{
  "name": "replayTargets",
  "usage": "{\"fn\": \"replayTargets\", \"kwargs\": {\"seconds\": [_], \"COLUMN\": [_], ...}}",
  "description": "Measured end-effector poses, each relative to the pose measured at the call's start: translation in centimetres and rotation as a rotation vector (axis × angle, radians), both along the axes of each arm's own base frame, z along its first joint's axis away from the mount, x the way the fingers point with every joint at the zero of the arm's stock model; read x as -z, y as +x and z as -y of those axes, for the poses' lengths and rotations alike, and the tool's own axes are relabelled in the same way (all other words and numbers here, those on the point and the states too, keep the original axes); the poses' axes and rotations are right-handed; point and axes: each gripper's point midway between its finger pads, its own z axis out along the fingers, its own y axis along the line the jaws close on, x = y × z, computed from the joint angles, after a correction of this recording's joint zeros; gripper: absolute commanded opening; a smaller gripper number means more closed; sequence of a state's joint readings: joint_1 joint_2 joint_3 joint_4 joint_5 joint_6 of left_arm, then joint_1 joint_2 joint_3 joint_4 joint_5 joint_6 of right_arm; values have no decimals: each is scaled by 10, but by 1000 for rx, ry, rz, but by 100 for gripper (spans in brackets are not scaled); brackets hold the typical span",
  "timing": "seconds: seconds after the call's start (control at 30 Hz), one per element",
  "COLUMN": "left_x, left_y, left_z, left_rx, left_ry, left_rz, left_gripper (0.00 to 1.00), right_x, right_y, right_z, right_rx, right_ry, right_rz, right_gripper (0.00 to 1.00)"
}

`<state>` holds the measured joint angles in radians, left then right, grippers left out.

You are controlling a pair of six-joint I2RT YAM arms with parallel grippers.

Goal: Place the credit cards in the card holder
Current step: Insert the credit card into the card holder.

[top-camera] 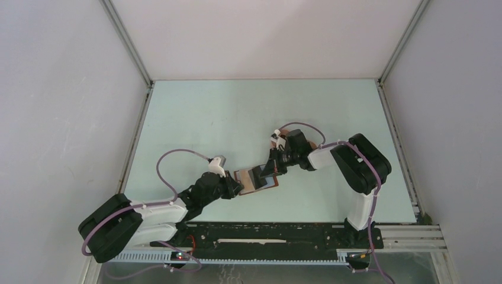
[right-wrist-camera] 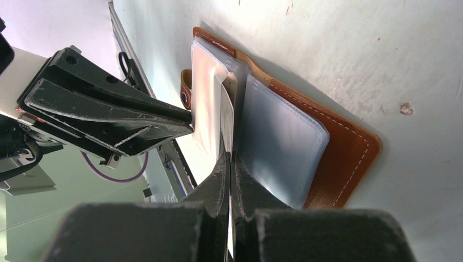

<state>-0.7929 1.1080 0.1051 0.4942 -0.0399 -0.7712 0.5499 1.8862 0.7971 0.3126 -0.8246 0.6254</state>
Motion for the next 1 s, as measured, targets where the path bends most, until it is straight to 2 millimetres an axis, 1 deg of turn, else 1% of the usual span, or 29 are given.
{"fn": "replayTargets", "kwargs": {"seconds": [0.37, 0.53, 0.67, 0.9, 1.0], "left_x": [0, 0, 0, 0, 0], "left_y": [1, 1, 0, 0, 0], "left_z": [2, 2, 4, 5, 5], "left_rx": [-7, -2, 5, 10, 11], "left_ry": [-12, -16, -22, -25, -25], "left_rz": [-7, -10, -11, -13, -13], "left_gripper": [15, 16, 16, 16, 17], "right_x": [-1, -2, -2, -2, 0], "right_y": [4, 2, 1, -3, -3], "right_z": [-1, -5, -8, -16, -17], "right_rx": [27, 21, 17, 3, -4], "right_ry": [7, 11, 13, 2, -11], "right_rz": [3, 8, 18, 40, 48], "right_gripper": [0, 0, 4, 17, 21]}}
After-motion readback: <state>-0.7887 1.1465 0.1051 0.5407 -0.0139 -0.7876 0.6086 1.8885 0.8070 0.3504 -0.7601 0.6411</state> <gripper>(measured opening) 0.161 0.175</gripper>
